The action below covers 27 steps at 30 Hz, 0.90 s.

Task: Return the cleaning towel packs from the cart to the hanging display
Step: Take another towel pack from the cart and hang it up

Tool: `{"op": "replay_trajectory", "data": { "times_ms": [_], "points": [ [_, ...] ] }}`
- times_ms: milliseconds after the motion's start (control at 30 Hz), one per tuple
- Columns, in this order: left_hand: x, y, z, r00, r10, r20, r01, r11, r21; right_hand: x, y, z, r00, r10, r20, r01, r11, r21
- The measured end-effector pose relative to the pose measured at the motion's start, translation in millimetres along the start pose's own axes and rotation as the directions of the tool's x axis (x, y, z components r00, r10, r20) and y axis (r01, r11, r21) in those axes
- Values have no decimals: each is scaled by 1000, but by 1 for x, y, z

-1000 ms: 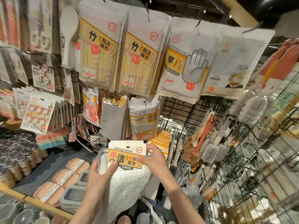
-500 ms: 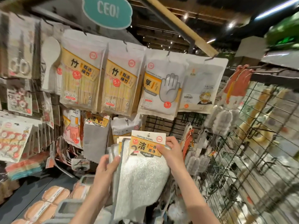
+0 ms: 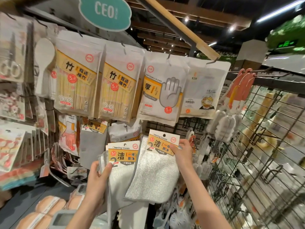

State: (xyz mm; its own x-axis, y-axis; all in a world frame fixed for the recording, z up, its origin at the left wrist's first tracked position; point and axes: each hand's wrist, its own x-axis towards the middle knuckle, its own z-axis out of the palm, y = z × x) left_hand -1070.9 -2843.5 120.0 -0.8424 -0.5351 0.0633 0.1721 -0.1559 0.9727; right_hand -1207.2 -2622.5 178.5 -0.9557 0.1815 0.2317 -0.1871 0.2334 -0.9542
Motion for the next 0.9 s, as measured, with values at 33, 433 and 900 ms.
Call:
{"op": "replay_trajectory", "data": {
  "times_ms": [33,433,900],
  "points": [
    [1,0,-1,1000,-4,-4,3,1000,-5,2,1,1,1000,0,4,0,1000,-1],
    [3,3,-3,999,21,-42,-24,998,-65,33,1,17,994,-87,-63,68,964,-256],
    [3,24,-18,996,45,-72,-49,998,-49,41,-9,17,983,4,183,4,999,-41]
  ]
}}
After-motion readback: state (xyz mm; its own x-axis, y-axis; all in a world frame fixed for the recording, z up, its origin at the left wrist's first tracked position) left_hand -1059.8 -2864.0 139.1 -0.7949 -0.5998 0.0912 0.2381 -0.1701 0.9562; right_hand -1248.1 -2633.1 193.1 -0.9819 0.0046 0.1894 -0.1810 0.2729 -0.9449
